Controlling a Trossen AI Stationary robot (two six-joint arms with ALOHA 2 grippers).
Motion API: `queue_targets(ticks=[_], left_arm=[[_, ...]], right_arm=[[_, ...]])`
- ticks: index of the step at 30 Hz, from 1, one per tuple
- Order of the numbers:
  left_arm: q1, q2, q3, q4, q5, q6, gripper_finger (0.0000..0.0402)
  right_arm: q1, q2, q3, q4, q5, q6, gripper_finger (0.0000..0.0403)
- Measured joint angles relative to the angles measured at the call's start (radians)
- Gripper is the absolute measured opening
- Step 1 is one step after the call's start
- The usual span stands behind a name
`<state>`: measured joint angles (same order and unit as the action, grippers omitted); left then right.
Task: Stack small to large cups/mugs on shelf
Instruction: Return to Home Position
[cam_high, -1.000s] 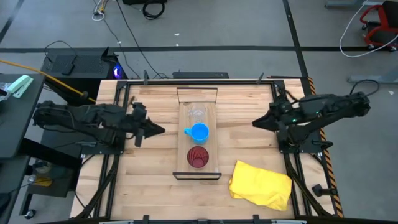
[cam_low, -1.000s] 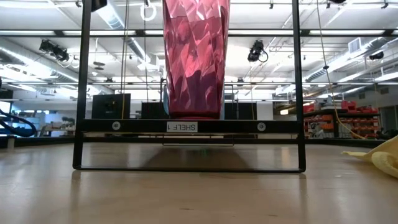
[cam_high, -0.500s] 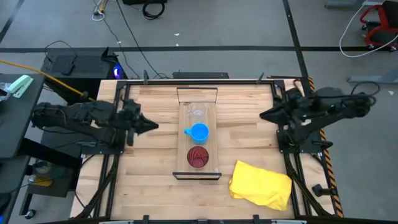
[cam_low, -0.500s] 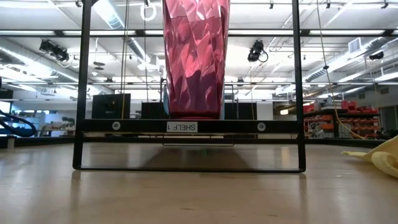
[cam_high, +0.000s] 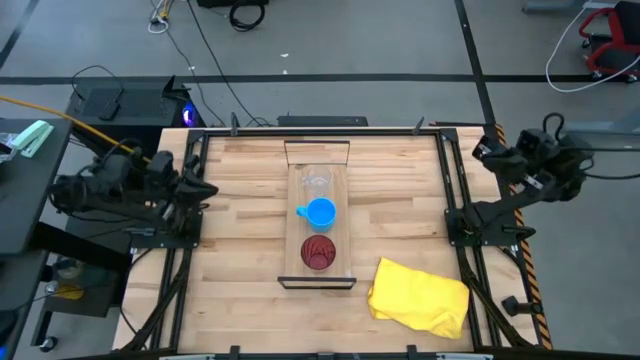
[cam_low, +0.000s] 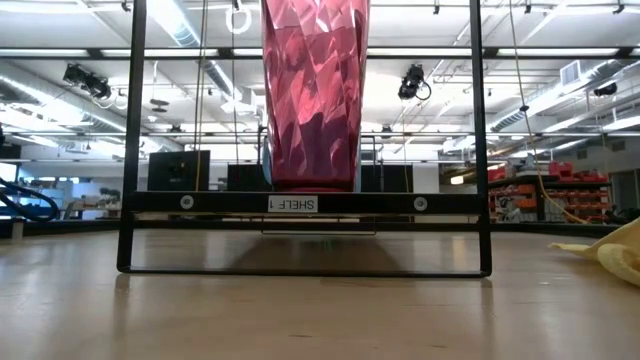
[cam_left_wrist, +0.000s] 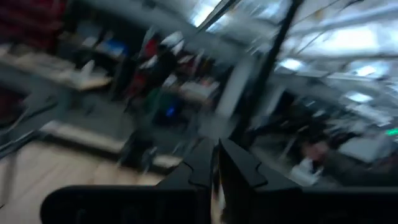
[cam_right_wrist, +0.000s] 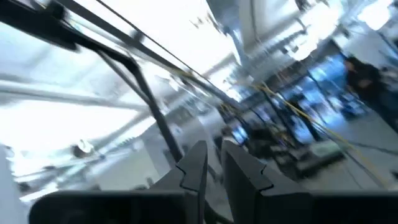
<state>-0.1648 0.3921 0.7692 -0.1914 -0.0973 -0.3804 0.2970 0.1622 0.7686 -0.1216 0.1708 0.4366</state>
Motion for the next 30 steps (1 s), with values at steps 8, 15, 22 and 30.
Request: queue_targets(ticks=[8, 15, 22, 30], left_arm=[[0.0, -0.219, -0.253, 0.204, 0.05, -0.027, 0.0023], [0.0, -0.371, -0.366, 0.28, 0.057, -0.007, 0.0033], [0.0, -0.381, -0.402, 0.316, 0.072, 0.0, 0.0032], [-0.001, -0.388, -0.559, 0.54, 0.102, 0.017, 0.0023]], right_arm=[[0.0, -0.159, -0.198, 0.136, -0.015, 0.023, 0.0056], [0.0, -0.161, -0.219, 0.167, -0.015, 0.031, 0.0056], [0.0, -0.161, -0.255, 0.241, -0.015, 0.032, 0.0056], [0.0, -0.161, -0.436, 0.467, -0.015, 0.04, 0.0056]])
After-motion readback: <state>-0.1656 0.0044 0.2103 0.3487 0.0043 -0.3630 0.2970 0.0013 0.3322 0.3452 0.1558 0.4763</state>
